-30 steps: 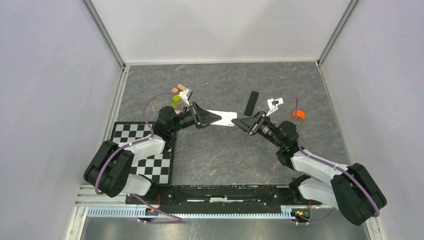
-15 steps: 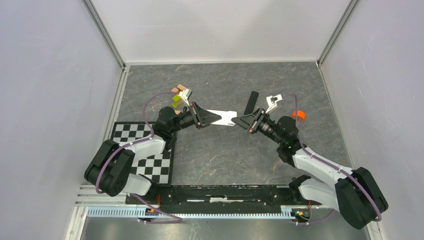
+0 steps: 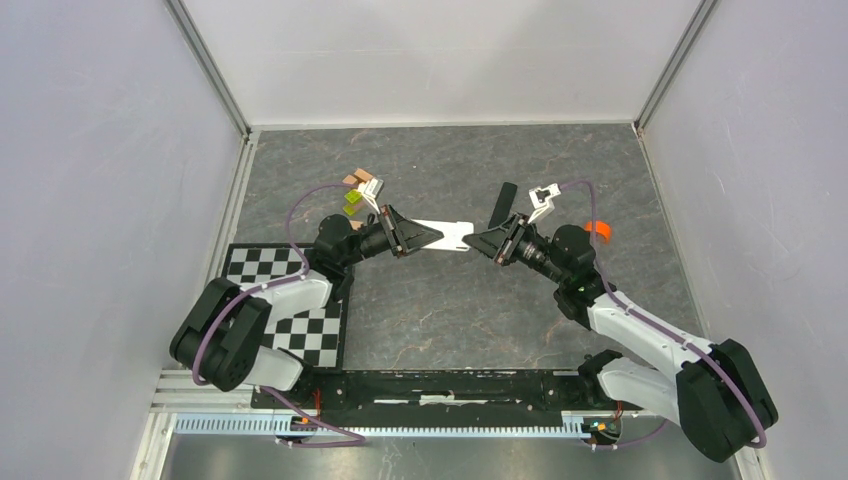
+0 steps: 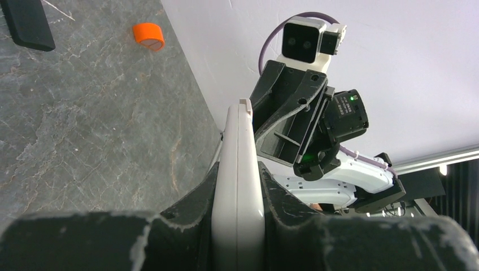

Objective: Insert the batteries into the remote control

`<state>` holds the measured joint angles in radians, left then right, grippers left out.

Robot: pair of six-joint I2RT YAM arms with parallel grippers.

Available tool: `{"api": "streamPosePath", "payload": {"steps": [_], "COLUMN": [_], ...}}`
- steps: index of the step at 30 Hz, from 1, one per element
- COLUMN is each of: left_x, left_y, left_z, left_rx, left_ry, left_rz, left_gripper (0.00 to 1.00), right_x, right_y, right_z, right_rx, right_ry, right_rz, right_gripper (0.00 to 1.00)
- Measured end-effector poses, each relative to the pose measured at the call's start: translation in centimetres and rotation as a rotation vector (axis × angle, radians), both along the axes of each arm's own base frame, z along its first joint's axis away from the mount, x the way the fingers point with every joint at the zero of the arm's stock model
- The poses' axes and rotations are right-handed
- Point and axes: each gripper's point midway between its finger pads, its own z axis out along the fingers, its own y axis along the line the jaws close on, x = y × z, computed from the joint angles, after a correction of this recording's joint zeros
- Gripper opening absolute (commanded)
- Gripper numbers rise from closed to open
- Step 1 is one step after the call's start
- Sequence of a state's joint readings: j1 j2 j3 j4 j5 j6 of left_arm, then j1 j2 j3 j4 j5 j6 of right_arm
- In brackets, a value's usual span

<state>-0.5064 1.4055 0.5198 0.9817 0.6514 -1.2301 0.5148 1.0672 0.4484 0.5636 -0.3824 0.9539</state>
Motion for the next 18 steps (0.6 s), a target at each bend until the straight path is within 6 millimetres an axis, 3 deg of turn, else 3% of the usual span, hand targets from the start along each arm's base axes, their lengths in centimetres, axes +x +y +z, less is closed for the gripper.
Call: {"api": "streamPosePath", "payload": {"steps": [8,13,18], "left_x": [0.2,0.3,0.4], "left_y": [-0.2,-0.1,-0.2], "left_z": [-0.7,-1.1,-1.1], "left_rx": [0.015,0.024,0.025], "left_ry": [0.03,0.046,0.048], "left_rz": [0.012,0.016,0.015], "left_gripper": [0.02,0.02,0.02], "right_x": [0.0,0.0,0.2], "right_y": [-0.1,-0.2,-0.4], "right_z": [-0.5,-1.3,-1.7], "right_rx": [-0.034,-0.059,-0.077], "right_ry": [-0.015,-0.005,0.002], "right_rz": [0.003,0.001,-0.014], "right_gripper": [0.34,0.49,0.56]}}
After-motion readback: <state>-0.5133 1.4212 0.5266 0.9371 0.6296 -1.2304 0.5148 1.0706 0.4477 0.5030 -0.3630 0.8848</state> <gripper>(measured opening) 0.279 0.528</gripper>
